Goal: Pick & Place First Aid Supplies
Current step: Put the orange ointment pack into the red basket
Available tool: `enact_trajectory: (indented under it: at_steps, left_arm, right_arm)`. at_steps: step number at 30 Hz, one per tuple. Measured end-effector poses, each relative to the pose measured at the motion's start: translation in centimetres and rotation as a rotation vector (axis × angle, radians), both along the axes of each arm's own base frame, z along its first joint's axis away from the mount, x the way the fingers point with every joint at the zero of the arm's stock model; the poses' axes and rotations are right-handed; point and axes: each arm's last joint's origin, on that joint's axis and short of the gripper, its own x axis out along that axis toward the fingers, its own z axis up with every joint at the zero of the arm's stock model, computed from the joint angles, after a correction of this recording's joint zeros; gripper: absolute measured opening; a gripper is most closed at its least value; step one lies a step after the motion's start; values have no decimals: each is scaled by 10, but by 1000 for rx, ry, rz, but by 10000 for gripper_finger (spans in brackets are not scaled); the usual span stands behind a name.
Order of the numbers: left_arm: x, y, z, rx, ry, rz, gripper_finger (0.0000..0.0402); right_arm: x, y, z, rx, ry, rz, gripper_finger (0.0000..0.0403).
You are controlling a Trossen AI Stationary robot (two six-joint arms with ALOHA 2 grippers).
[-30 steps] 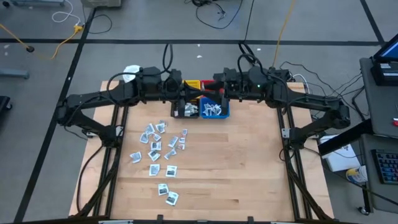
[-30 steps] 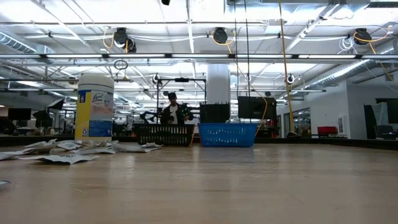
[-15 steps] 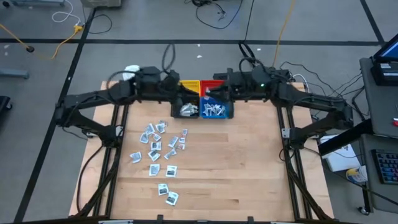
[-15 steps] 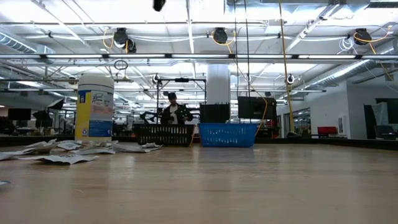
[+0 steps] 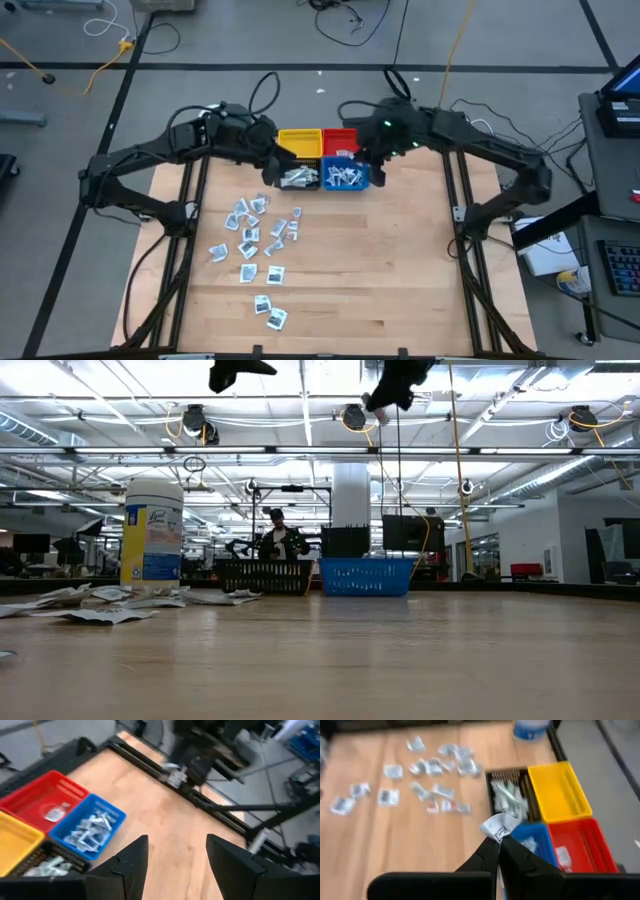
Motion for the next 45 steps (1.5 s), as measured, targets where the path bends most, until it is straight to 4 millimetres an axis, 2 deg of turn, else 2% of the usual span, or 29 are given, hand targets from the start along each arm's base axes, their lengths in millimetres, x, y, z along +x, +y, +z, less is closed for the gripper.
enact_trajectory:
  at_steps: [5, 12, 17, 23, 31, 35, 39, 45]
  left_arm:
    - [0, -1, 1, -1, -7, -23, 198]
    - [0, -1, 1, -4, -8, -36, 187]
    - [0, -2, 1, -16, -11, -46, 186]
    - [1, -4, 1, -36, -12, -59, 186]
    - [1, -5, 1, -52, -13, -54, 186]
    - [1, -5, 1, -77, -13, -43, 186]
    - [1, -6, 0, -93, -9, -54, 186]
    - [1, -6, 0, -94, -10, -61, 186]
  right_arm:
    - [20, -30, -17, -6, 194, 20, 0]
    - [49, -92, -51, -45, 317, -20, 0]
    - [65, -132, -92, -115, 418, -32, 0]
    - [83, -159, -142, -143, 487, -25, 0]
    - [98, -170, -190, -132, 545, 9, 0]
    - [99, -172, -192, -169, 555, 16, 15]
    - [100, -174, -191, -207, 552, 6, 69]
    - [100, -174, -191, -198, 554, -3, 185]
